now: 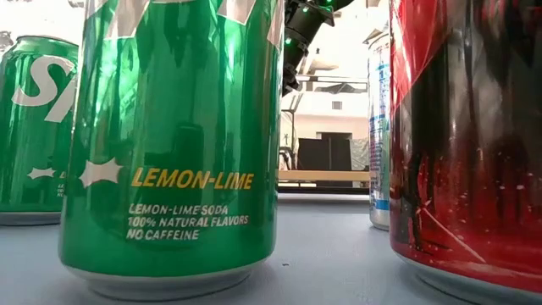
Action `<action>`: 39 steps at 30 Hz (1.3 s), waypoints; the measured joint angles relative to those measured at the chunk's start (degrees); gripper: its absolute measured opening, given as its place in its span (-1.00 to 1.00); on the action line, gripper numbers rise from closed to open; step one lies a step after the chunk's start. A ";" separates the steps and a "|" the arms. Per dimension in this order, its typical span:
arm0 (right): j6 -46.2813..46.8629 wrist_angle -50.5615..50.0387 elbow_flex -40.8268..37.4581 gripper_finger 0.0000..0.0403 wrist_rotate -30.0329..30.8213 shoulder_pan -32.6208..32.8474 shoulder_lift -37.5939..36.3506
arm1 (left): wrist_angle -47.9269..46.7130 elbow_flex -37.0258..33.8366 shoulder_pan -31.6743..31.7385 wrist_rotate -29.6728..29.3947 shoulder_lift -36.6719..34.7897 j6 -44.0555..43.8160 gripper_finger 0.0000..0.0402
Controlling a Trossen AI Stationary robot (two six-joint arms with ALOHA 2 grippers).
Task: Place canned beverage on shelf
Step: Put the blue soda can on the shelf
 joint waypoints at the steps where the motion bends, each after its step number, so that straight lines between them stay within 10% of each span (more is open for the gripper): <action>1: -0.07 -0.02 0.00 0.20 -0.15 0.00 0.00 | -0.01 0.00 -0.01 0.00 0.00 0.02 0.43; 39: -6.00 0.59 -0.02 0.20 -0.03 0.07 0.00 | -0.01 0.00 -0.01 -0.01 0.00 -1.12 0.43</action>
